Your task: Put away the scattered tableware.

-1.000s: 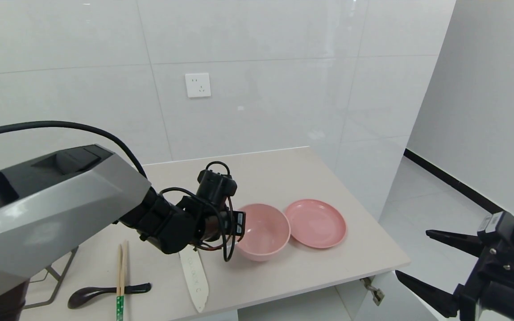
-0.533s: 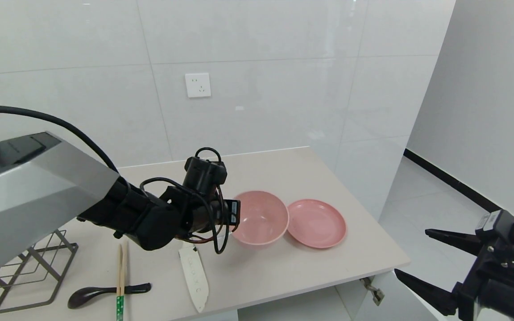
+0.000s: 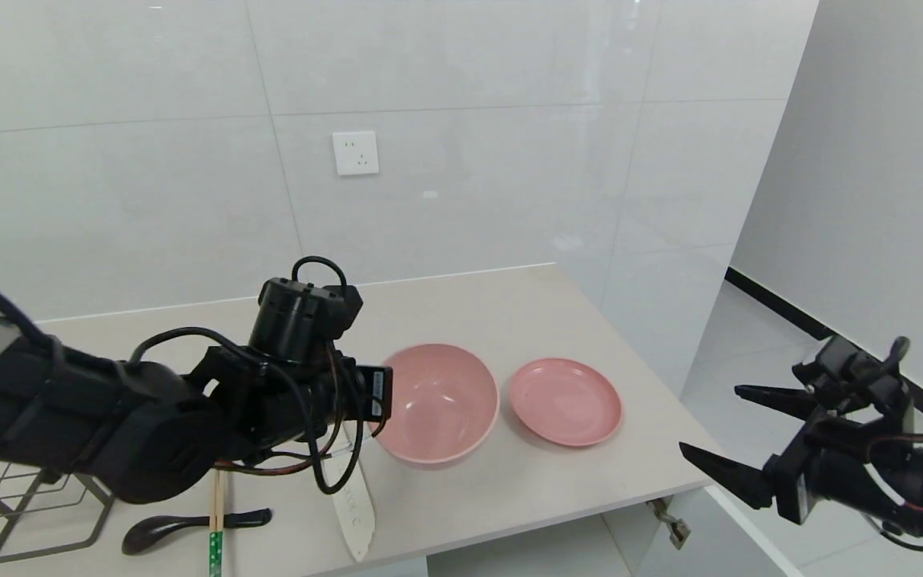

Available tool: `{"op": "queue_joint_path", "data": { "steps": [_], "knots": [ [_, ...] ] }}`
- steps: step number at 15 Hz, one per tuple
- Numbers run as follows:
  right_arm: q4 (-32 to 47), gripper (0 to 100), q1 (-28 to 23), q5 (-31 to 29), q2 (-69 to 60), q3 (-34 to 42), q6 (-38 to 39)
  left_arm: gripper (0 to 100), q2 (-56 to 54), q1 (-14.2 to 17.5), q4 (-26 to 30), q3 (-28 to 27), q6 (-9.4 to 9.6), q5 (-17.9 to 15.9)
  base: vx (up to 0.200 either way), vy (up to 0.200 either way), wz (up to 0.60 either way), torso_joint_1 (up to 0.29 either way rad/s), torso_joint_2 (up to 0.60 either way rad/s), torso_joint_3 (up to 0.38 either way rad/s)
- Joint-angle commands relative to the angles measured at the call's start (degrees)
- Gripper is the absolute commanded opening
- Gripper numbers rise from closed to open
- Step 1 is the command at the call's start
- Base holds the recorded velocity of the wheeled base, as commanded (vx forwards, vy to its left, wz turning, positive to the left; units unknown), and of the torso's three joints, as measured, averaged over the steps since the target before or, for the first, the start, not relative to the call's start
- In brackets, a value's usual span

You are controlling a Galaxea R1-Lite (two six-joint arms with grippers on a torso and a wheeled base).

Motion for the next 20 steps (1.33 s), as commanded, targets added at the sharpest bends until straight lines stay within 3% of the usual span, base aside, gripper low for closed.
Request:
{"op": "queue_joint_path", "data": {
  "steps": [1, 8, 12, 15, 20],
  "knots": [
    [0.0, 100, -1.2, 0.2, 6.7, -3.9, 0.2, 0, -7.6, 0.0, -0.6, 5.3, -0.09, 0.0, 0.0, 0.0, 0.0, 0.0, 0.0, 0.0],
    [-1.0, 100, -2.7, 2.4, 17.2, -10.2, 1.2, 0, -11.6, -0.5, -17.7, 16.4, 0.17, -0.1, 0.0, 0.0, 0.0, 0.0, 0.0, 0.0],
    [-3.7, 100, -3.1, 2.4, 23.8, -13.7, 4.8, 0, -14.3, -0.5, -19.4, 18.9, 0.34, 0.2, 0.0, 0.0, 0.0, 0.0, 0.0, 0.0],
    [-3.7, 100, -2.6, 2.3, 28.0, -16.2, 14.5, 0, -18.2, -0.4, -18.8, 20.3, 0.26, 0.3, 0.0, 0.0, 0.0, 0.0, 0.0, 0.0],
    [-10.4, 100, -2.8, 2.0, 37.6, -17.4, 15.6, 0, -18.5, -0.2, -19.3, 23.1, 0.26, 0.1, 0.0, 0.0, 0.0, 0.0, 0.0, 0.0]
  ]
}}
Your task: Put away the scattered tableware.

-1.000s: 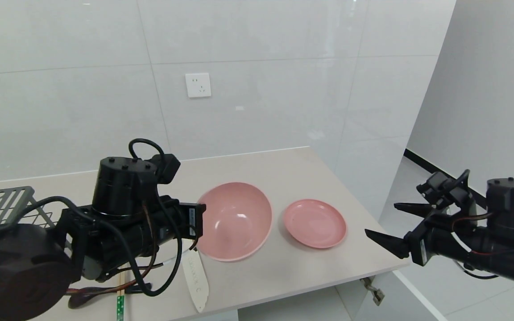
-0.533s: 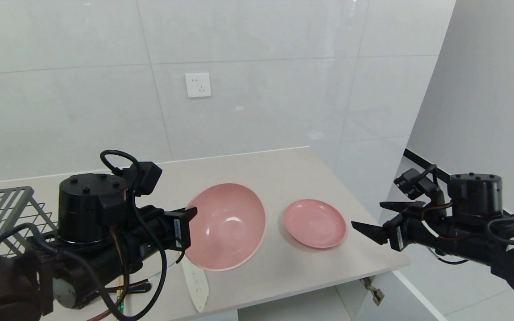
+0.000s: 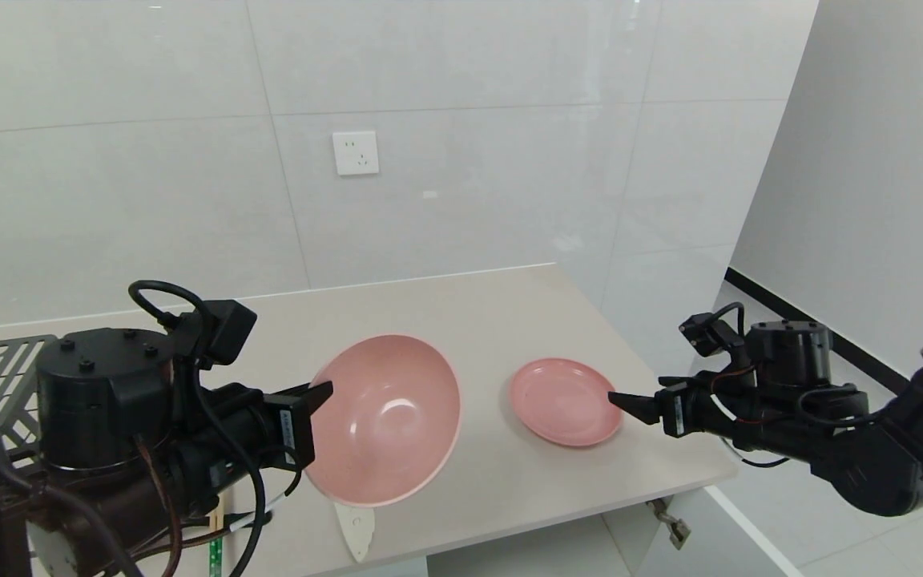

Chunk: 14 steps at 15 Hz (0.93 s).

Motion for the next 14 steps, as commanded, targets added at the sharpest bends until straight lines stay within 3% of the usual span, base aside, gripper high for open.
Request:
{"op": "queue_joint_path", "data": {
  "steps": [1, 14],
  "knots": [
    [-1.7, 100, 0.1, -0.1, 5.8, -0.2, 0.0, 0, -0.3, 0.0, 0.0, 0.4, 0.04, 0.0, 0.0, 0.0, 0.0, 0.0, 0.0, 0.0],
    [-1.8, 100, 0.7, -2.8, 15.7, -9.5, 2.3, 0, -0.1, -0.3, 0.2, 0.4, 0.13, -0.2, 0.0, 0.0, 0.0, 0.0, 0.0, 0.0]
  ]
}}
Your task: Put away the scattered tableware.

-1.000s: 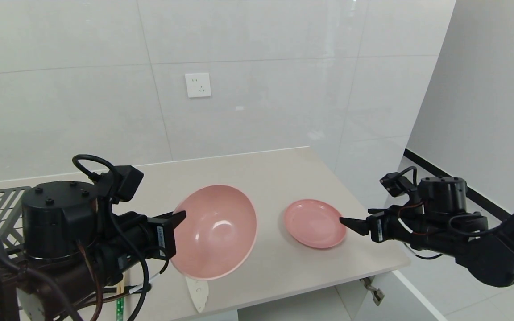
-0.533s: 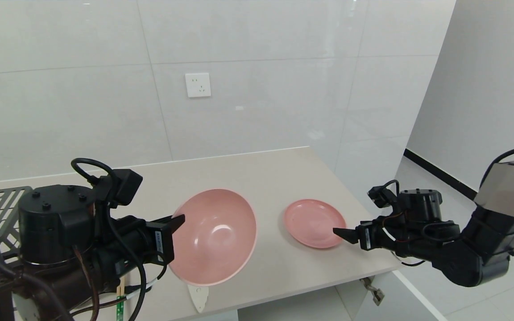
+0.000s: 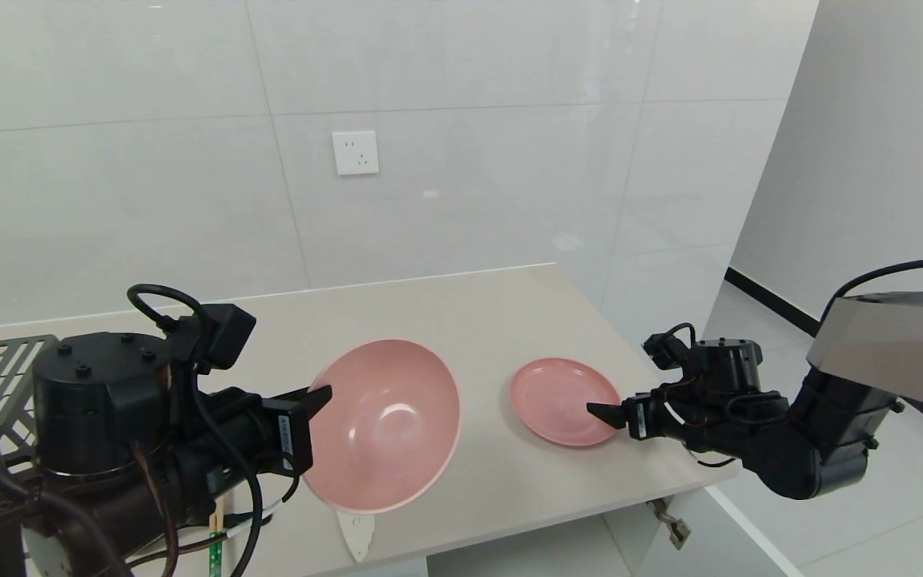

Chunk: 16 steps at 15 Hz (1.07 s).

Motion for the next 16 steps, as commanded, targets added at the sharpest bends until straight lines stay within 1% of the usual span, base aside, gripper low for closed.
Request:
{"op": "queue_joint_path", "data": {
  "steps": [1, 4, 8, 9, 12, 16],
  "knots": [
    [0.0, 100, 0.7, 0.0, 0.8, -0.5, 0.0, 0, 0.2, -0.1, 0.0, 0.0, -0.01, 0.0, 0.0, 0.0, 0.0, 0.0, 0.0, 0.0],
    [0.0, 100, 2.1, -1.2, 0.9, -0.6, 0.0, 0, 0.2, -0.1, -0.1, 0.0, -0.01, 0.0, 0.0, 0.0, 0.0, 0.0, 0.0, 0.0],
    [0.0, 100, 2.1, -1.5, 1.9, -0.7, 0.0, 0, 0.1, -0.1, -0.1, 0.1, -0.01, 0.1, 0.0, 0.0, 0.0, 0.0, 0.0, 0.0],
    [0.0, 0, 2.1, -1.5, 1.9, -0.7, 0.0, 0, 0.1, -0.1, -0.1, 0.1, -0.01, 0.1, 0.0, 0.0, 0.0, 0.0, 0.0, 0.0],
    [0.5, 0, 2.1, -3.2, 2.1, -0.2, 0.1, 0, 0.1, -0.1, -0.1, 0.2, -0.01, 0.1, 0.0, 0.0, 0.0, 0.0, 0.0, 0.0],
    [0.4, 0, 2.0, -4.0, 1.6, -0.3, 0.1, 0, -0.5, -0.1, -0.3, 2.0, 0.08, 0.0, 0.0, 0.0, 0.0, 0.0, 0.0, 0.0]
  ]
}}
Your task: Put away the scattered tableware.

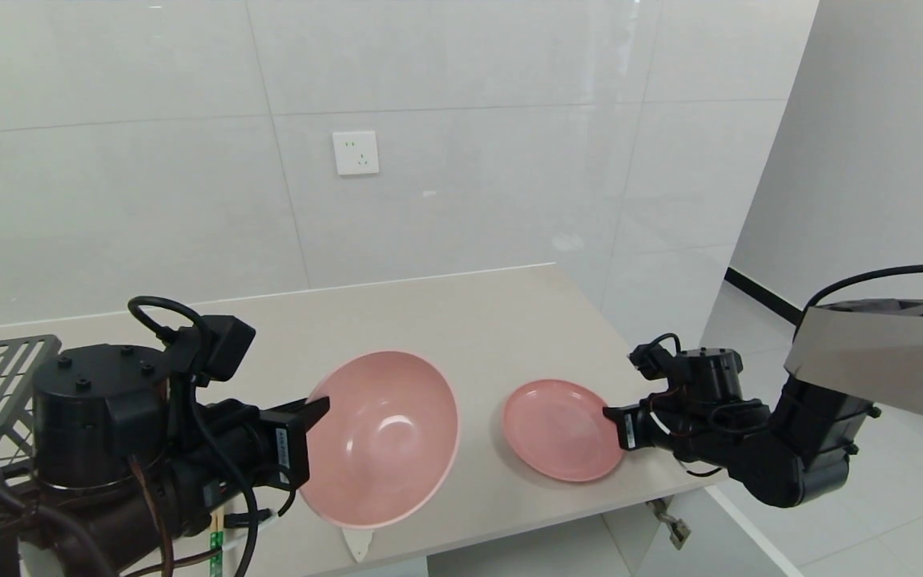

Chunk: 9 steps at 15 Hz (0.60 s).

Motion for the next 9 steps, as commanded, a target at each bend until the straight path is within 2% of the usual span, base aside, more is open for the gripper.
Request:
{"op": "queue_joint_path", "data": {
  "steps": [1, 5, 9],
  "knots": [
    [-0.3, 0, -0.4, -0.4, -3.0, -0.4, 0.0, 0, -0.7, 0.0, 0.0, 0.2, -0.09, 0.0, 0.0, 0.0, 0.0, 0.0, 0.0, 0.0],
    [0.2, 0, -0.4, -0.4, -12.6, -0.2, 3.1, 0, -1.3, 0.4, -0.1, 0.2, -0.18, 0.0, 0.0, 0.0, 0.0, 0.0, 0.0, 0.0],
    [0.2, 0, 0.8, -0.5, -16.7, 1.2, 3.6, 0, -1.9, 0.5, -0.1, 0.6, -0.36, 0.0, 0.0, 0.0, 0.0, 0.0, 0.0, 0.0]
  ]
}}
